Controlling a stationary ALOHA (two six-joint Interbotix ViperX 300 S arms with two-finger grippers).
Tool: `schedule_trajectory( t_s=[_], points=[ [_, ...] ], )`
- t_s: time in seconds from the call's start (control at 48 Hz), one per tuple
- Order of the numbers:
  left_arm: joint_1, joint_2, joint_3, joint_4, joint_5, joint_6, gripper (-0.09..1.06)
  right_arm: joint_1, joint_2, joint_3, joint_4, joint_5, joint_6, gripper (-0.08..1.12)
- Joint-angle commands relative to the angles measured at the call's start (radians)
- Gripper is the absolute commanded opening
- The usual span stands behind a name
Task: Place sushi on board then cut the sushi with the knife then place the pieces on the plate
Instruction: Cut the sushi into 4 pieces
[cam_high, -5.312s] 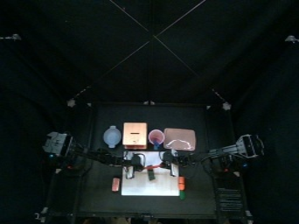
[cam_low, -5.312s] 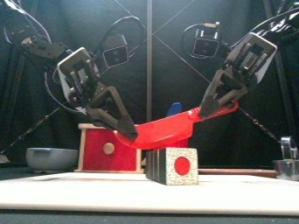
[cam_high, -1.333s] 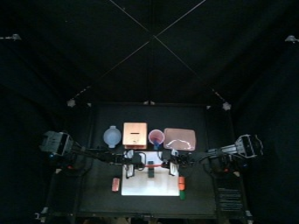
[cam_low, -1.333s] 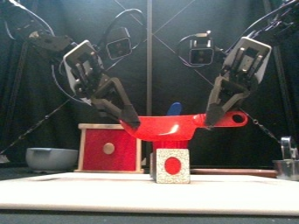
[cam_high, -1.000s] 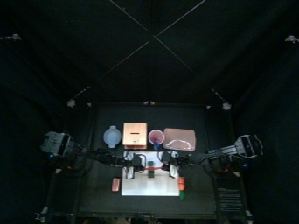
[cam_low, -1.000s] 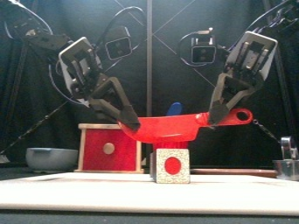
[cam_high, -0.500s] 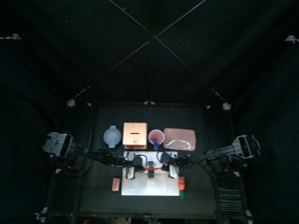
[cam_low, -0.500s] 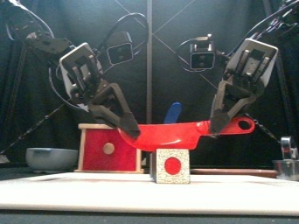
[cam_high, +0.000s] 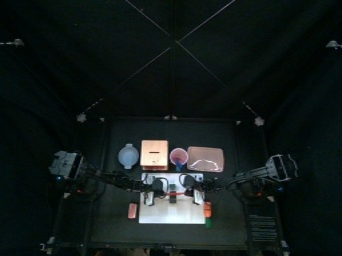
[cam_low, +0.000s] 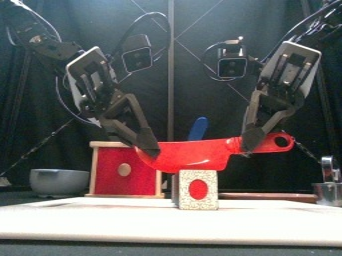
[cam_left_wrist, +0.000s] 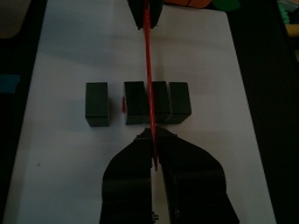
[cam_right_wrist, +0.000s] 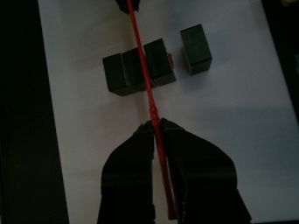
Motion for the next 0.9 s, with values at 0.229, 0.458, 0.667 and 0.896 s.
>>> schedule_trajectory(
  t_s=[0.229, 0.458, 0.667, 0.896],
  points=[
    [-0.014, -0.014, -0.015, 0.002, -0.003, 0.002, 0.38, -0.011, -0.018, -0.006, 0.000, 0.002, 0.005, 0.42],
    [-0.011, -0.008, -0.020, 0.003, -0.005, 0.005, 0.38, -0.012, -0.020, -0.008, -0.008, 0.002, 0.003, 0.42],
    [-0.009, -0.009, -0.017, 0.008, -0.005, 0.005, 0.38, -0.015, -0.020, -0.006, -0.018, 0.002, 0.003, 0.42],
    [-0.008, -0.009, -0.018, 0.009, -0.005, 0.006, 0.38, -0.017, -0.026, -0.012, -0.018, 0.002, 0.000, 0.42]
  ],
)
